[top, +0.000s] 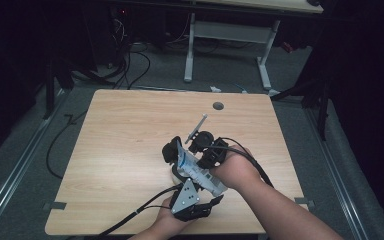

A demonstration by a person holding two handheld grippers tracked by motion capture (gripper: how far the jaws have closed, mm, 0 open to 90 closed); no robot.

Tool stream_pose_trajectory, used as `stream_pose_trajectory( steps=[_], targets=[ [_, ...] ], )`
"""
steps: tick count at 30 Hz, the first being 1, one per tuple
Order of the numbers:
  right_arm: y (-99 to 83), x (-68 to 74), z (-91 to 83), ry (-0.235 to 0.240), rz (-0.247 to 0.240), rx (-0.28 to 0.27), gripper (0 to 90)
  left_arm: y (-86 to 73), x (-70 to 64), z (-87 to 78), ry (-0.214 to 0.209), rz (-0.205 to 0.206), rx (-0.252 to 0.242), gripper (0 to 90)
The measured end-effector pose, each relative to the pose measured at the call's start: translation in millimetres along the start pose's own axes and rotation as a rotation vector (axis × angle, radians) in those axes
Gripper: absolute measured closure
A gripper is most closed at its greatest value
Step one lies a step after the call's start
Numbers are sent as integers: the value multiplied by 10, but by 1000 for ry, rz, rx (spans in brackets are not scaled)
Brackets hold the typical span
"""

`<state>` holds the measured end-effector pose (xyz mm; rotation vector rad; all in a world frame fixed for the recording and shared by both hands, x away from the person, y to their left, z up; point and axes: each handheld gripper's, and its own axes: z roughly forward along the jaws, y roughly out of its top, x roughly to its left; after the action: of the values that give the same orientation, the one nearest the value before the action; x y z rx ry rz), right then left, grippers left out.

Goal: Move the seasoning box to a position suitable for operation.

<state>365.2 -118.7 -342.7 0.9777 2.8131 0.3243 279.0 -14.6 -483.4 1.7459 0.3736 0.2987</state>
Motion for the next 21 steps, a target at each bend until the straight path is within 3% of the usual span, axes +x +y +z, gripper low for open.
stream_pose_trajectory(
  steps=[21],
  targets=[
    [27, -21, -7, -9, -4, 4, 897, 25, 19, 18, 6, -14, -13, 503]
  ],
)
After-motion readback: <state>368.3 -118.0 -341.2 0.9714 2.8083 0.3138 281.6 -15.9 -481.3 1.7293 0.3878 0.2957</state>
